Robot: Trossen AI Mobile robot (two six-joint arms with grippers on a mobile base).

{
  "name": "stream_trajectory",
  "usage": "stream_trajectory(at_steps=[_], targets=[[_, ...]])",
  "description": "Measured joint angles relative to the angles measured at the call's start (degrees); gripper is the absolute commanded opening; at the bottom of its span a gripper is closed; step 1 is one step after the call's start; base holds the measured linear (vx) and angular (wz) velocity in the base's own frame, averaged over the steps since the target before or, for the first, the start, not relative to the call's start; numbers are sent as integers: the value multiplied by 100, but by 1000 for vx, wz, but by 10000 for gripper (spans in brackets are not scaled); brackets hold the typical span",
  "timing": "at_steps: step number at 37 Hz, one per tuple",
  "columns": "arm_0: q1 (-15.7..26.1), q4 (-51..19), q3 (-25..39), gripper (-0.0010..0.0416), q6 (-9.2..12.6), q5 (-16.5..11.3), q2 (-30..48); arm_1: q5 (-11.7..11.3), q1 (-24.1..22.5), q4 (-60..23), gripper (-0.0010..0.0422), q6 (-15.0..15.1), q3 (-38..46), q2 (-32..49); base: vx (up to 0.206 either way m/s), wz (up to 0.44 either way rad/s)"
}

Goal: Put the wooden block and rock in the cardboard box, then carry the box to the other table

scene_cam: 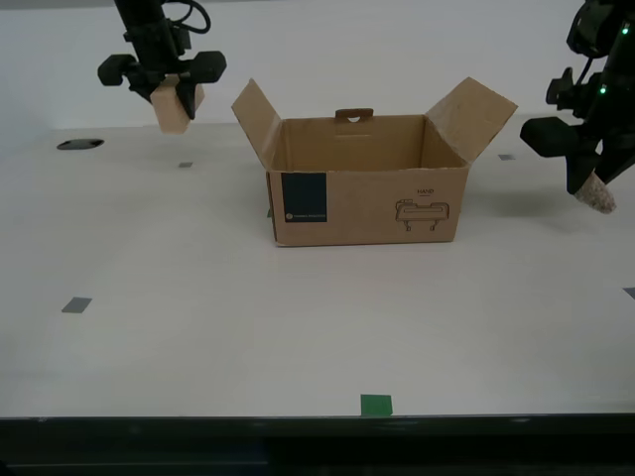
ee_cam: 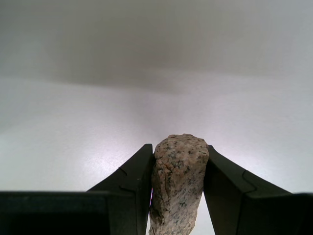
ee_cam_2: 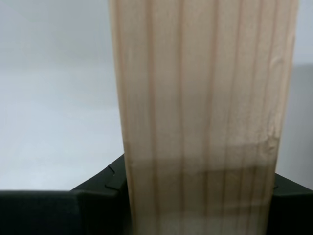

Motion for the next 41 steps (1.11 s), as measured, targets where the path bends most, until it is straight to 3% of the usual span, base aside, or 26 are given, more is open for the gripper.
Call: stream_trajectory(at_steps=[20,27,41], targets=[[-2,-337,0,-1,13,-2,-1733,13,-22,-238,-1,2,223,-564,0,0],[4,-428,0,-1,13,0,-2203,380,-37,-269,-1,2,223,-841,0,0],[28,-903,531,-1,13,-2,-2505,393,-389,-396,-1,4,223,-1488,0,0]])
